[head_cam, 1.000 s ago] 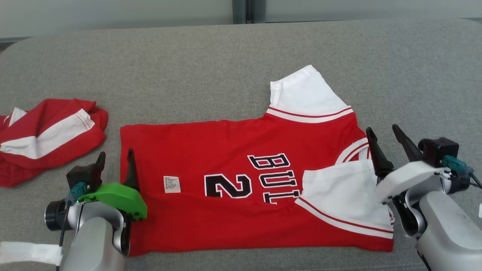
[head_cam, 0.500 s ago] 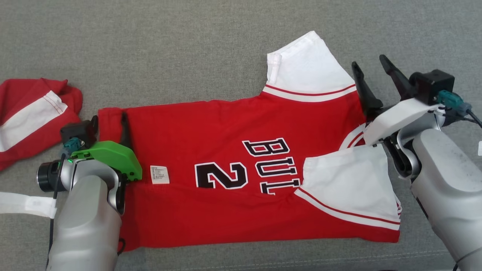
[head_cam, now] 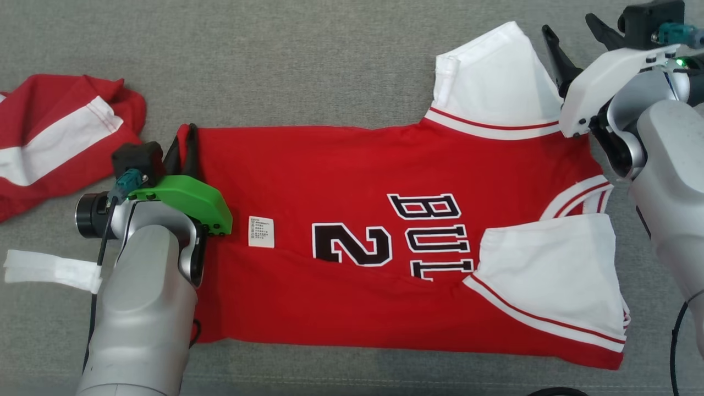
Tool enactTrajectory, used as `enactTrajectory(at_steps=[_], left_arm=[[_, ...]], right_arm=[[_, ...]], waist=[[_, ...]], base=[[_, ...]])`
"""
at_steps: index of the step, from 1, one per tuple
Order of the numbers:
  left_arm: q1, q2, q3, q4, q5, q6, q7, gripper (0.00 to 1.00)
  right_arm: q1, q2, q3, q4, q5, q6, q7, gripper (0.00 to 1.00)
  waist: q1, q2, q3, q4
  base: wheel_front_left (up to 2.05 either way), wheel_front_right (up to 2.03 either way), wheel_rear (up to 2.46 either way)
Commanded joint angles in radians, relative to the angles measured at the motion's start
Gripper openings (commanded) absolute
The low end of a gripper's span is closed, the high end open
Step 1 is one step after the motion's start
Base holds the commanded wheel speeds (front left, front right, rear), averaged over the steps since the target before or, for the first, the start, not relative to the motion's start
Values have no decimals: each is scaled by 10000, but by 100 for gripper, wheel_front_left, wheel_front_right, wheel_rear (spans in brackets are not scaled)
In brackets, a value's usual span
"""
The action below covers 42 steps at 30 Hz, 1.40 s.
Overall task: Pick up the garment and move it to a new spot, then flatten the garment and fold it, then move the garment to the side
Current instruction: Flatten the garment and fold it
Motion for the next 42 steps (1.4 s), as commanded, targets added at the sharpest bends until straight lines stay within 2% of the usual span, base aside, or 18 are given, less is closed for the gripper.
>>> enactTrajectory(at_steps=[1,5,11,13,15,19,27,35,42], left_arm=[[-155,25,-112,-179,-65,-45,16,0],[-121,-3,-678,-457,-472,-114,13,0],[-80,-2,-1628,-768,-1278,98,15,0],[-30,-4,-1894,-821,-1531,197,16,0],[-11,-1,-2111,-870,-1709,279,16,0],[33,-4,-2294,-927,-1842,414,16,0],[445,0,-2117,-885,-1768,468,14,0],[1542,244,-1892,-854,-1226,277,14,0],[2375,589,-1487,-1182,-1023,87,14,0]], right_arm=[[-317,14,63,279,-86,-15,362,100],[-789,52,158,941,-251,-15,1010,100],[-1038,169,398,1537,-139,-15,1520,100],[-1009,150,546,1682,-93,-8,1649,46],[-956,159,627,1746,6,-9,1635,0],[-979,42,727,1697,81,-18,1329,0],[-615,12,724,1326,406,-17,-403,0],[1440,2,795,156,1530,-17,-1808,0],[3253,-93,959,-1344,2098,-15,-2066,0]], waist=[[0,-1,318,471],[0,-1,475,773],[0,-1,597,1093],[0,-1,593,1143],[0,-1,586,1162],[0,-1,543,1110],[0,-1,-286,706],[0,-1,-1987,166],[0,-1,-2773,-151]], base=[[0,0,0],[0,0,0],[0,0,0],[0,0,0],[0,0,0],[0,0,0],[0,0,0],[0,0,0],[0,0,0]])
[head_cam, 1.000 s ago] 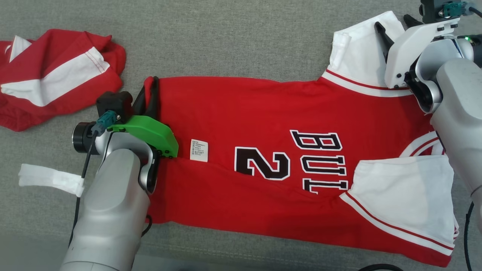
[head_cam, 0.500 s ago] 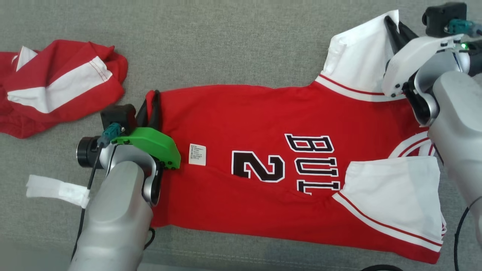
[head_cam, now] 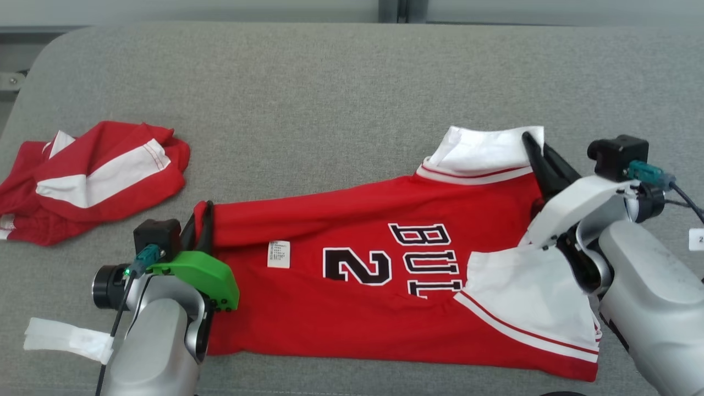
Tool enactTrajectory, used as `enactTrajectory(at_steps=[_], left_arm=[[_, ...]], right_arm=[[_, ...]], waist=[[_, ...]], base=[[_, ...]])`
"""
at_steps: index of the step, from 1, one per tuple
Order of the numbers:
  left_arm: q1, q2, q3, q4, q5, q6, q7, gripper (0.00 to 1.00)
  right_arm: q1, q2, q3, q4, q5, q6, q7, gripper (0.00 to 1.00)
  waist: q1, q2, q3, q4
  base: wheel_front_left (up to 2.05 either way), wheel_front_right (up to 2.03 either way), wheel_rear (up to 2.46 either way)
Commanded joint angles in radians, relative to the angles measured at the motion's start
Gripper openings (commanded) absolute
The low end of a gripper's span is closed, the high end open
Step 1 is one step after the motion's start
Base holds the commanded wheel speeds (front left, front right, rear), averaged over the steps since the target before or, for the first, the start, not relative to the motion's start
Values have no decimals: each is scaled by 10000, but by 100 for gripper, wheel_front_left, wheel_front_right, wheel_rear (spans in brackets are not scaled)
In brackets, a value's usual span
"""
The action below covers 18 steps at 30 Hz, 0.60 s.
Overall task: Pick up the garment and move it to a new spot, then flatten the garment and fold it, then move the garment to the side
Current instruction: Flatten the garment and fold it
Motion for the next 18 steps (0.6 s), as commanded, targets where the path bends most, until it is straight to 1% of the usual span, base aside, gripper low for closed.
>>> enactTrajectory(at_steps=[1,4,9,16,17,18], left_arm=[[233,107,88,-58,88,-74,10,0],[605,213,295,-250,145,-94,10,0],[1254,293,587,-553,230,-276,10,0],[1864,203,844,-626,404,-400,10,0],[1945,197,881,-635,429,-420,10,2],[2021,191,902,-644,480,-445,10,10]], right_arm=[[365,-44,-63,-224,140,-17,-91,0],[1176,-13,-112,-910,351,-15,-86,0],[2394,-32,-192,-1846,467,-15,217,0],[3626,230,-478,-2431,366,-14,629,0],[3767,286,-496,-2497,352,-14,684,0],[3898,355,-527,-2568,373,-14,714,0]], waist=[[0,0,-618,-428],[0,0,-851,-601],[0,0,-1086,-864],[0,0,-1174,-1040],[0,0,-1192,-1048],[0,0,-1205,-1054]], base=[[0,0,0],[0,0,0],[0,0,0],[0,0,0],[0,0,0],[0,0,0]])
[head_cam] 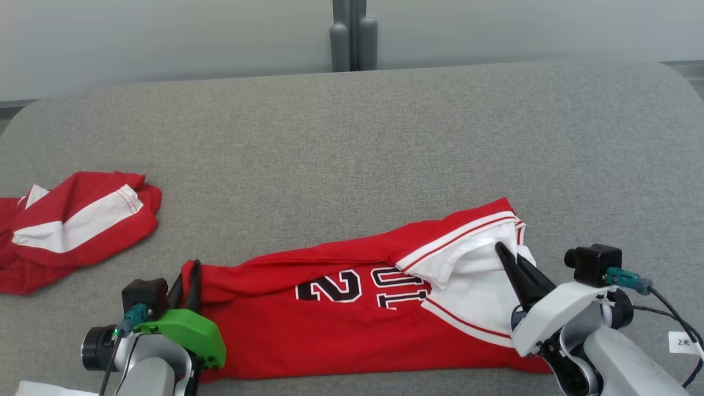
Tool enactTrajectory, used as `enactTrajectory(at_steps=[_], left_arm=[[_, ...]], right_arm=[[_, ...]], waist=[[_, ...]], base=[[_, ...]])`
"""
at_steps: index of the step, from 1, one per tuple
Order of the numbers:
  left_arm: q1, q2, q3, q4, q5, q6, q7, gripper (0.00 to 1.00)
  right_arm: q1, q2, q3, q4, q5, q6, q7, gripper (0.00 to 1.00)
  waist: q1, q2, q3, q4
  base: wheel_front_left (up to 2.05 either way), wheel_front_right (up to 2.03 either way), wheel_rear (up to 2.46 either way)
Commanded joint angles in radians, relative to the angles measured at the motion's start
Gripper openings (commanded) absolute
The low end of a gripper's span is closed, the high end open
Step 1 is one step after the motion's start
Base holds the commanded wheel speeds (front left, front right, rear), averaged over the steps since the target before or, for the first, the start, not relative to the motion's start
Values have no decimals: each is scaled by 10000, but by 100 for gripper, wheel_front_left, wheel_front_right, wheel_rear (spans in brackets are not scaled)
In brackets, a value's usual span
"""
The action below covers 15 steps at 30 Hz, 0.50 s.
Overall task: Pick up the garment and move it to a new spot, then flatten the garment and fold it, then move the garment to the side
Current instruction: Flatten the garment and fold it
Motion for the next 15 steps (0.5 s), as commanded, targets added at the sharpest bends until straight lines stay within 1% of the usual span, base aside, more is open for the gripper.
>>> enactTrajectory(at_steps=[1,2,5,6,7,8,10,13,15], left_arm=[[237,31,26,-15,117,-59,10,15],[237,31,26,-15,117,-59,10,15],[426,57,98,89,222,-115,10,24],[485,70,120,144,259,-125,10,24],[543,72,136,194,282,-145,10,21],[589,76,162,209,307,-167,10,20],[691,83,213,199,364,-197,10,23],[799,47,330,83,425,-160,10,22],[881,55,431,28,457,-156,10,24]], right_arm=[[223,76,-81,-127,-29,-12,8,0],[223,76,-81,-127,-29,-12,8,0],[584,231,-138,-279,-24,-12,135,0],[687,258,-128,-316,-51,-12,202,0],[801,300,-153,-345,-30,-12,251,0],[889,332,-188,-376,-12,-12,274,0],[1078,399,-274,-432,13,-12,307,0],[1303,467,-477,-563,97,-12,284,0],[1433,470,-587,-675,92,-12,253,0]], waist=[[0,0,-42,-26],[0,0,-42,-26],[0,0,-122,-40],[0,0,-151,-42],[0,0,-185,-44],[0,0,-214,-47],[0,0,-274,-55],[0,0,-318,-63],[0,0,-322,-78]], base=[[0,0,0],[0,0,0],[0,0,0],[0,0,0],[0,0,0],[0,0,0],[0,0,0],[0,0,0],[0,0,0]])
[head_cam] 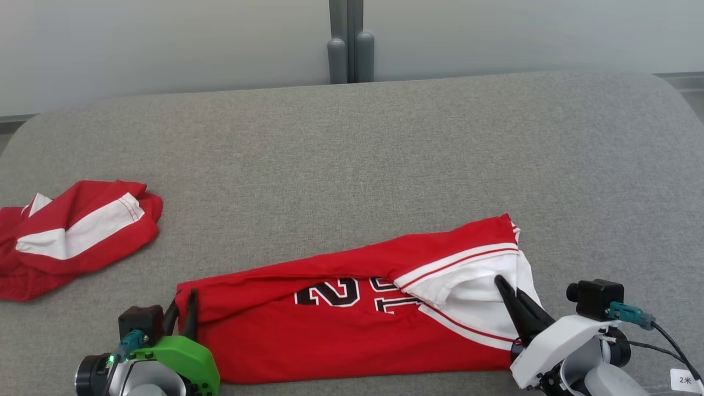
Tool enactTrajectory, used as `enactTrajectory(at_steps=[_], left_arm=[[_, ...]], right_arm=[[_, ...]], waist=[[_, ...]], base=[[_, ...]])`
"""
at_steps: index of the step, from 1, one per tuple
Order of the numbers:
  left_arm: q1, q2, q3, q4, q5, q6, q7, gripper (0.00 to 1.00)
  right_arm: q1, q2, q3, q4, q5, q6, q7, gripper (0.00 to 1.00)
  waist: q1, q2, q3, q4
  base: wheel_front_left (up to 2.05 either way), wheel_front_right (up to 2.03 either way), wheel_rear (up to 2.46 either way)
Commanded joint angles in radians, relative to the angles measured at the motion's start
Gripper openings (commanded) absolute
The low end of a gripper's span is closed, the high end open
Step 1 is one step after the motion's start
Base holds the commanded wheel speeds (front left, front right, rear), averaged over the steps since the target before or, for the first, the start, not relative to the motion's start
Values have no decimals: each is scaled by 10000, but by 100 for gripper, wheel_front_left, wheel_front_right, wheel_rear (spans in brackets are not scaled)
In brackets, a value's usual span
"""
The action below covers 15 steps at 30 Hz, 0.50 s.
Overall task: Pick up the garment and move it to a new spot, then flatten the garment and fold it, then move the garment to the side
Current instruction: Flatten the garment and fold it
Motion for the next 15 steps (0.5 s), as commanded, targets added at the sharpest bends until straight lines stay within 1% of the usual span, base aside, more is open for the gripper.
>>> enactTrajectory(at_steps=[1,3,5,6,9,10,11,12,13,14,15], left_arm=[[179,55,95,-53,84,5,10,25],[205,64,178,-97,114,-2,10,33],[241,39,242,-131,182,16,10,37],[259,26,279,-137,200,29,10,42],[294,-5,385,-151,289,62,10,44],[314,-7,405,-160,339,81,10,50],[355,-4,429,-163,390,82,10,84],[397,4,455,-161,418,111,10,100],[440,30,493,-138,475,174,10,100],[462,48,522,-138,510,202,10,100],[491,35,563,-175,553,288,10,100]], right_arm=[[181,-2,-138,-97,9,-12,-81,0],[311,28,-223,-147,35,-12,-93,0],[430,71,-287,-175,44,-12,-112,0],[477,75,-295,-181,20,-12,-114,0],[590,114,-300,-164,0,-12,-95,0],[631,125,-313,-129,-14,-12,-95,0],[676,138,-321,-81,-6,-12,-59,0],[697,119,-334,-1,-46,-12,-3,0],[713,97,-362,100,-91,-12,68,0],[700,103,-371,141,-114,-10,69,45],[689,94,-386,178,-127,-10,65,100]], waist=[[0,-1,7,-21],[0,-1,9,-51],[0,-1,2,-78],[0,-1,3,-91],[0,-1,9,-136],[0,-1,10,-145],[0,-1,10,-150],[0,-1,8,-152],[0,-1,5,-152],[0,-1,1,-148],[0,-1,-12,-136]], base=[[0,0,0],[0,0,0],[0,0,0],[0,0,0],[0,0,0],[0,0,0],[0,0,0],[0,0,0],[0,0,0],[0,0,0],[0,0,0]])
